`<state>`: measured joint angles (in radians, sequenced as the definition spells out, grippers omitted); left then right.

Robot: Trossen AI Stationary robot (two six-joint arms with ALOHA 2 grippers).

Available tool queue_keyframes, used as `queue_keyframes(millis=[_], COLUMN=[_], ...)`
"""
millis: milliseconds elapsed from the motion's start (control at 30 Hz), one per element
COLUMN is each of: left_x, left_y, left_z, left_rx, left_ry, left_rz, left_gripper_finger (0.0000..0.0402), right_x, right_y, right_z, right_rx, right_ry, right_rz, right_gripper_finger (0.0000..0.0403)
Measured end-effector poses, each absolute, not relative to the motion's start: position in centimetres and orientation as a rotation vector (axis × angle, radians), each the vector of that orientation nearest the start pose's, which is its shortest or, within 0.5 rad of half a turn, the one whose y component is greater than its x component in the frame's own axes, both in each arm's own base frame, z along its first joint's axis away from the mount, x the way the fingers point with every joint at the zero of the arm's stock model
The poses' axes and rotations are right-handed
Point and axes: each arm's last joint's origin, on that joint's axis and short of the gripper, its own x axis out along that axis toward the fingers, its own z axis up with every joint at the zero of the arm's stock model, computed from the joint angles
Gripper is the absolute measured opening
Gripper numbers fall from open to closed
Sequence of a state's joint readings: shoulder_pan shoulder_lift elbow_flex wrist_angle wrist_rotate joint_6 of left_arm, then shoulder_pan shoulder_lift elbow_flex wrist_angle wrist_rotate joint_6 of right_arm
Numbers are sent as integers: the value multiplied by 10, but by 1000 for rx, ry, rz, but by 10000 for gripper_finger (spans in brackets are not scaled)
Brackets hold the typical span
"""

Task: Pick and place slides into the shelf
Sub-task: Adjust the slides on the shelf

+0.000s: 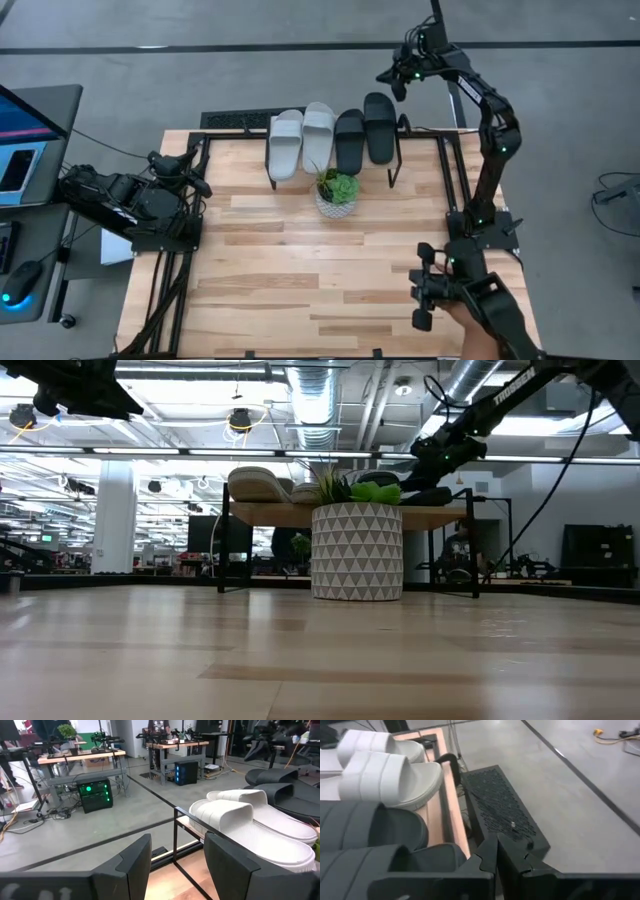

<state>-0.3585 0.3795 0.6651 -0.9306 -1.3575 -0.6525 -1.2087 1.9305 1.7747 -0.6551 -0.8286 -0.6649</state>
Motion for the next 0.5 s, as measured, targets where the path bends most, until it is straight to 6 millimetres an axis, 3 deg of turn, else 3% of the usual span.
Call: queue_keyframes(millis=[500], left_x=[58], left_y=[8], left_z=[283], left_rx=[-81], left_ry=[108], left_rz=[1041], left_gripper_finger=[171], right_x=[172], right_y=[-375], right_z=[296], right_rx=[109], right_ry=[603], right_rz=[-87], right_gripper_finger=[0])
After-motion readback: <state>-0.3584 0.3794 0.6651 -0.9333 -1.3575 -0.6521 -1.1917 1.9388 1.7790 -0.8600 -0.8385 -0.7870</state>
